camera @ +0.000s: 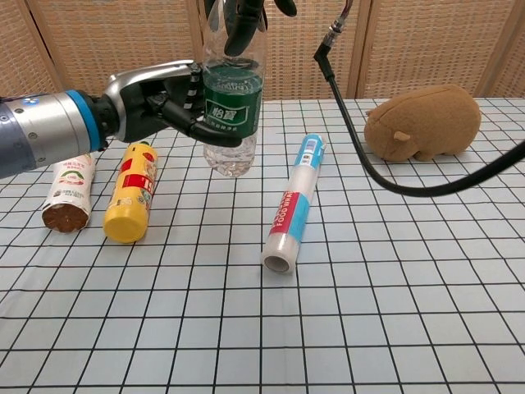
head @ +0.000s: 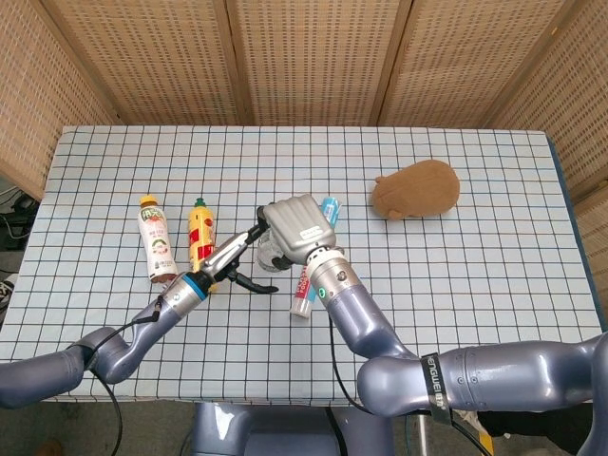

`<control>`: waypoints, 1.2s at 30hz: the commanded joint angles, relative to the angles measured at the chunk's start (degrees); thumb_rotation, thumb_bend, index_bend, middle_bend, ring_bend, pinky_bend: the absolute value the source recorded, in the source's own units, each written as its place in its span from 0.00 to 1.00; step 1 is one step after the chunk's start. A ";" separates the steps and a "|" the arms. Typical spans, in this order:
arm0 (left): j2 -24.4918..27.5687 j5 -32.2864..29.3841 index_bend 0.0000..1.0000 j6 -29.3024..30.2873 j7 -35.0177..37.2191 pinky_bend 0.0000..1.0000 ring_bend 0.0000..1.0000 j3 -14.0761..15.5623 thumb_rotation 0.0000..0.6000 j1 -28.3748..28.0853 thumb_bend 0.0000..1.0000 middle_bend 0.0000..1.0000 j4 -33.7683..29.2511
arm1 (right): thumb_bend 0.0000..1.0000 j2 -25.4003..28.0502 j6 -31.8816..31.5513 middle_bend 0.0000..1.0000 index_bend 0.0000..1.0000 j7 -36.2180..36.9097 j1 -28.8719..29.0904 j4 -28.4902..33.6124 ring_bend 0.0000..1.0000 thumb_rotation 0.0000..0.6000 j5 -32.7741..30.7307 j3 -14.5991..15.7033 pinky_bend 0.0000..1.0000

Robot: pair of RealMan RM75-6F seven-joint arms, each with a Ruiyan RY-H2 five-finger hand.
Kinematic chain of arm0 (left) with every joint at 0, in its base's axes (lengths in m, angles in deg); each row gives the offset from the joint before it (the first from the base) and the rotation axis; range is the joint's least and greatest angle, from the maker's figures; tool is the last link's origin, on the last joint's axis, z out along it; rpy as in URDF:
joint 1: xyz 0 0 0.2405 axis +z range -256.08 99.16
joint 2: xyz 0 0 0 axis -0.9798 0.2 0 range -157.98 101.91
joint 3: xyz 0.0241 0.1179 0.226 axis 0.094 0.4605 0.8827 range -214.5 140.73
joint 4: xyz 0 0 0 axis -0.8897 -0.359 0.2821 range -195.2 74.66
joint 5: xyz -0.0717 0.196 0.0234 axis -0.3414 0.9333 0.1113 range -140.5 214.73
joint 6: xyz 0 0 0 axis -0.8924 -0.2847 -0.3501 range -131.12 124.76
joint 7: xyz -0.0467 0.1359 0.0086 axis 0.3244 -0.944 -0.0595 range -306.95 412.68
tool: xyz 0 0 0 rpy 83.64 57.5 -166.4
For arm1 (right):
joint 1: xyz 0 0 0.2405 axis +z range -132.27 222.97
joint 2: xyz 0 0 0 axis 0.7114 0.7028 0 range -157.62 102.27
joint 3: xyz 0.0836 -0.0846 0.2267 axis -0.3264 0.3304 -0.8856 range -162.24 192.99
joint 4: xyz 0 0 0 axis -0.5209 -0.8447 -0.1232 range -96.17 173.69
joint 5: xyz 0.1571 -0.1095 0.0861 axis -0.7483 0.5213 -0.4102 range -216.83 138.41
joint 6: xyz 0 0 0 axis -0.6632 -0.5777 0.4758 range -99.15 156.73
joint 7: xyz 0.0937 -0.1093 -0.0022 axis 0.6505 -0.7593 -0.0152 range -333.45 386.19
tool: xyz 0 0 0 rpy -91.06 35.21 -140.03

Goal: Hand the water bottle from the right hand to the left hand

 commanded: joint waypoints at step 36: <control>-7.52 -9.80 0.68 -0.61 -8.28 0.48 0.50 -3.86 1.00 -2.17 0.33 0.55 0.31 | 0.00 7.44 6.77 0.00 0.00 5.45 -3.78 2.77 0.00 1.00 1.08 -0.46 0.00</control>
